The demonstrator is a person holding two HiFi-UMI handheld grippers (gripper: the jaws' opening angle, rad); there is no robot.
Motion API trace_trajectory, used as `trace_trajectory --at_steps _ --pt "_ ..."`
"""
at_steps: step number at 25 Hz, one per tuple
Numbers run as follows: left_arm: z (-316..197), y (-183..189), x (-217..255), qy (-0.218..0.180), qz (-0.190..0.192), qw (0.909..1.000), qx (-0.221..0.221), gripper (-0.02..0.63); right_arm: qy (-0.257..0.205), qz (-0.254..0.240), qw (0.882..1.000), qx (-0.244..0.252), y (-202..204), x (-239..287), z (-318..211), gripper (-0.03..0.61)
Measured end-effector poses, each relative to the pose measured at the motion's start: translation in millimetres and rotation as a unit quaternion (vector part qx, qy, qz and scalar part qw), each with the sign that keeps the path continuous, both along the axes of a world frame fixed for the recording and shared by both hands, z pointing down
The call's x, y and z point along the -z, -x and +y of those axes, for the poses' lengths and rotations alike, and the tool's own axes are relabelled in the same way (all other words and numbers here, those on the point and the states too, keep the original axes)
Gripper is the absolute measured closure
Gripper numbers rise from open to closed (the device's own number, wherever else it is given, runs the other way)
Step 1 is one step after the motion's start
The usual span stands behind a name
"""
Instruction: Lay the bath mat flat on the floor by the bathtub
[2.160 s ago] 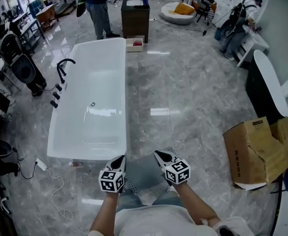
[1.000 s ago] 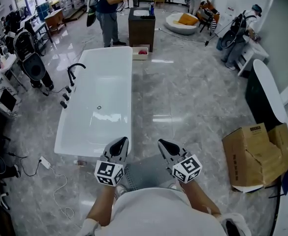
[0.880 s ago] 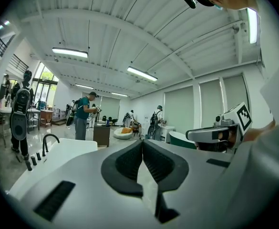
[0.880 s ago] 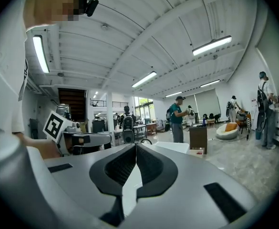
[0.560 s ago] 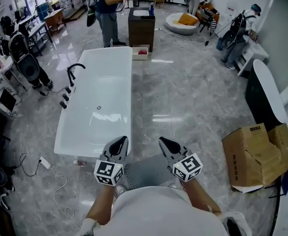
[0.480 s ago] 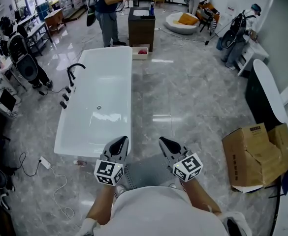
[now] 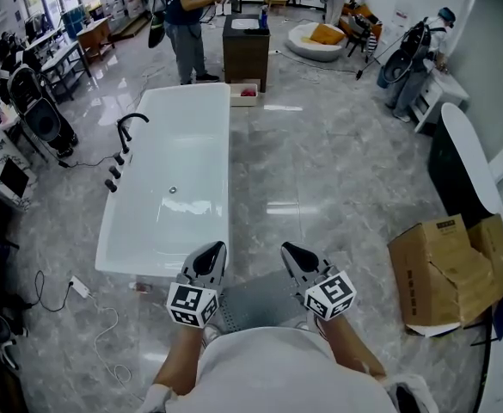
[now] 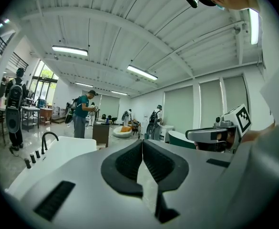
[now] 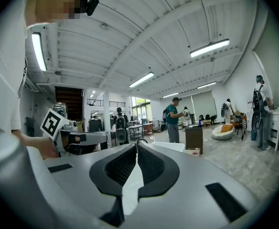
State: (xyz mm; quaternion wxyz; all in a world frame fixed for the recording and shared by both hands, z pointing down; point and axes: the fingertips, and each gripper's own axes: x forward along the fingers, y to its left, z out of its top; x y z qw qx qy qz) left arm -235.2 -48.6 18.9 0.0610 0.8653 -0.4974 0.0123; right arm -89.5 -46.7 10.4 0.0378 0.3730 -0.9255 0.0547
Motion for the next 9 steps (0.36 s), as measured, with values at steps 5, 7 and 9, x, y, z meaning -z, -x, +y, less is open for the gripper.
trace_trajectory --at_steps 5,7,9 --pt "8 -3 -1 0.003 0.002 1.0000 -0.001 0.597 0.002 -0.001 1.000 -0.004 -4 -1 10 0.551" --pt "11 -3 -2 0.005 0.001 1.0000 0.000 0.597 0.002 0.000 1.000 -0.003 -4 0 13 0.551" --pt "14 -3 -2 0.006 0.001 1.0000 0.000 0.597 0.001 0.000 1.000 -0.001 -4 1 17 0.551"
